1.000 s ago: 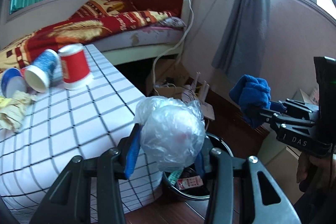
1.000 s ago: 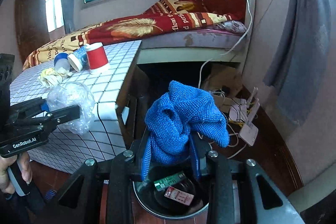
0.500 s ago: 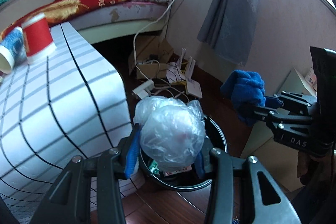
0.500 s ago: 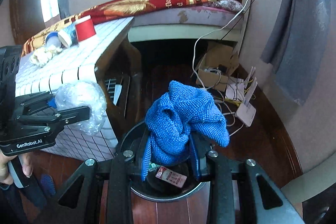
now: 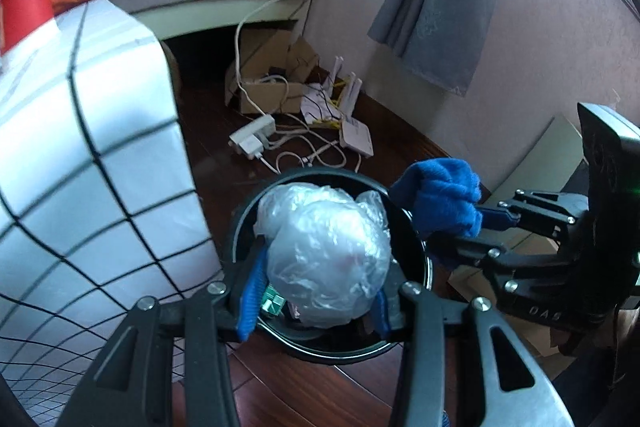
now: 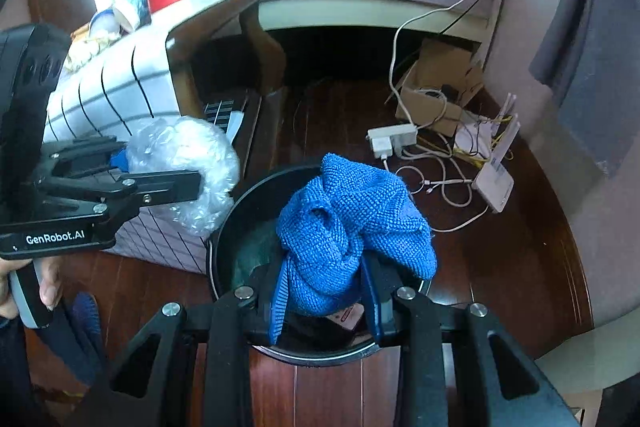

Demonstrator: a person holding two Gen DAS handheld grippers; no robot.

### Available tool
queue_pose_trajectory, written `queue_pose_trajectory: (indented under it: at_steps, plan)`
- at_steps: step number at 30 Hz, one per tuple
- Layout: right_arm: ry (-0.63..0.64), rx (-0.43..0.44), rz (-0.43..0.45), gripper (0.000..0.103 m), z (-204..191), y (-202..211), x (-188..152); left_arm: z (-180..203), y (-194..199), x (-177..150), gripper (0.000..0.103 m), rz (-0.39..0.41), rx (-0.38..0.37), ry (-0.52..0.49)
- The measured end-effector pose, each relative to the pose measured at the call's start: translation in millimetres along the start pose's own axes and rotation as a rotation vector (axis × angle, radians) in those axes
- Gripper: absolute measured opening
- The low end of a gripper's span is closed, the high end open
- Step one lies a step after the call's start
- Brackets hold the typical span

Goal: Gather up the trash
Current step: 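Carry the bag and sock over the bin and open both tools, then move both tools back from the bin to the table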

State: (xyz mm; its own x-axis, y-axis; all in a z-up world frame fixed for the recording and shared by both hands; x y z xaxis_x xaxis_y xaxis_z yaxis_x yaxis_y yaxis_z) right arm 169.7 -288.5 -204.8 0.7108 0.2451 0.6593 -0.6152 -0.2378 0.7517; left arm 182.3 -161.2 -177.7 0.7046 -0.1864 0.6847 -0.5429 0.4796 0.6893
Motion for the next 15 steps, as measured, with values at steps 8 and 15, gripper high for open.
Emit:
queue_pose_trajectory:
  at_steps: [8, 15]
  plan:
    - [-0.007, -0.120, -0.103, 0.092, 28.6, -29.7, -30.2, -14.0, -15.9, -16.2, 0.088, -0.029, 0.084, 0.043]
    - [-0.038, -0.189, -0.077, 0.103, 42.6, -16.3, -23.9, -29.7, -8.8, -19.6, 0.098, -0.011, 0.162, 0.056]
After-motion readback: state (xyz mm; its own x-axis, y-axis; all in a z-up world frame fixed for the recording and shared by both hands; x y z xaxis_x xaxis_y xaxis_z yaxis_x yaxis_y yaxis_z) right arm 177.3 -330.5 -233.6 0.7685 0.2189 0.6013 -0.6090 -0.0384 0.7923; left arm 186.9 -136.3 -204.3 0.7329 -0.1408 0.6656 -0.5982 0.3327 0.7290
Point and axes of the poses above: each gripper's, at about its wrist camera, not at the fingertips, and y roughly against the way its jaws point, z to its right, x to its top, the point moved 8 cm from there along -y, roughly the way its jaws point, and after that the axes turned 4 degrees about z, right-handed, at the moved point
